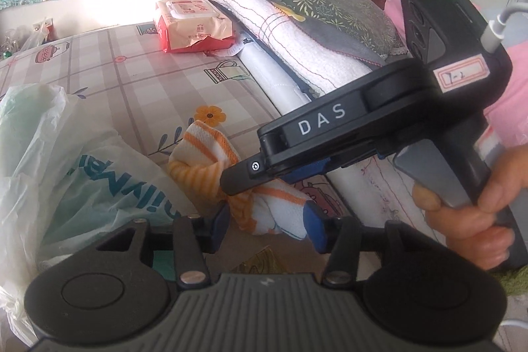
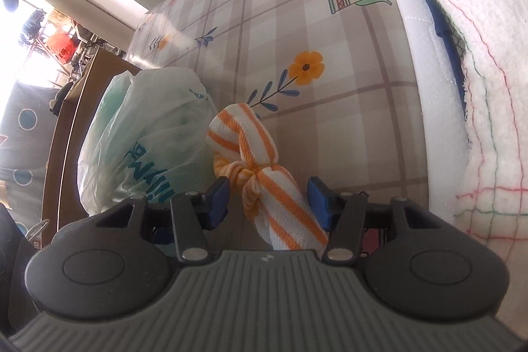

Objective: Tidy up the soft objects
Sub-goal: 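Lift the orange-striped cloth with the right gripper and carry it over the box, then lower the orange-striped cloth into the box and open the right gripper, then reach the left gripper to the gold tissue pack and grasp it, then grasp the gold tissue pack with the left gripper while the right gripper grasps the green scrunchie, then carry the tissue pack and scrunchie over the box with both grippers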

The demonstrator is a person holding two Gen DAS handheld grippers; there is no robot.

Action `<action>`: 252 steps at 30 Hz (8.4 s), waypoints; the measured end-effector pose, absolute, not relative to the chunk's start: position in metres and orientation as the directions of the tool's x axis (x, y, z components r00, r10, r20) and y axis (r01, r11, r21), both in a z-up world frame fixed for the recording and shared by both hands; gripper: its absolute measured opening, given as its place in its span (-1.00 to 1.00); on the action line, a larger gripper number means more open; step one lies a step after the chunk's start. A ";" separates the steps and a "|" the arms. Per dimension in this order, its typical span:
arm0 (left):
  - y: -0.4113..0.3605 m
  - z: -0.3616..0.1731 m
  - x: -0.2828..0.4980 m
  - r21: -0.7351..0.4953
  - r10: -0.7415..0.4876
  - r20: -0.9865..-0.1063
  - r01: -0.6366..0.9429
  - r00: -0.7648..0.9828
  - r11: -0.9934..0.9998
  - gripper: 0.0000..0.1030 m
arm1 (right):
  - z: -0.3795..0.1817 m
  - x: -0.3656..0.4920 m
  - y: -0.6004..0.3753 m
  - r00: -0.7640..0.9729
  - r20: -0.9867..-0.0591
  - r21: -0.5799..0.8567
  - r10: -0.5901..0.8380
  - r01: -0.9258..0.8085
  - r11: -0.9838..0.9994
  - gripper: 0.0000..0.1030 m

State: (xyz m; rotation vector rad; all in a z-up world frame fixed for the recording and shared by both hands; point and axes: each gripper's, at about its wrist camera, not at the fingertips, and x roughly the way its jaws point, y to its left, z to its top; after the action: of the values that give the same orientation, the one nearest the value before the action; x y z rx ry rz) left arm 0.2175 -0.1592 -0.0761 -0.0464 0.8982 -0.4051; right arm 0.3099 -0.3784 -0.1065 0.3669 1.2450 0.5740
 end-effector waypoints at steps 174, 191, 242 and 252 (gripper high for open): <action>-0.098 -0.089 0.085 -0.219 -0.393 -0.766 0.368 0.509 0.904 0.15 | -0.072 0.072 -0.365 0.602 -0.666 0.506 0.440 -0.068 0.860 -0.02; -0.099 -0.084 0.077 -0.159 -0.345 -0.759 0.357 0.553 0.921 0.18 | -0.106 0.071 -0.396 0.640 -0.755 0.273 0.142 0.110 0.956 -0.64; -0.137 -0.100 0.111 -0.045 -0.285 -0.785 0.408 0.551 0.912 0.04 | -0.106 0.091 -0.381 0.602 -0.760 0.253 0.246 -0.074 0.965 -0.42; -0.128 -0.071 0.109 -0.102 -0.352 -0.715 0.408 0.604 0.907 0.04 | -0.099 0.091 -0.397 0.630 -0.729 0.347 0.268 0.004 0.938 -0.60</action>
State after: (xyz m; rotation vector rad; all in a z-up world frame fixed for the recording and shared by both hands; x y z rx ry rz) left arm 0.1087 -0.1284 -0.0710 0.0738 0.8101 -0.4404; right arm 0.0912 -0.3971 -0.0992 0.3328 0.8798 0.1542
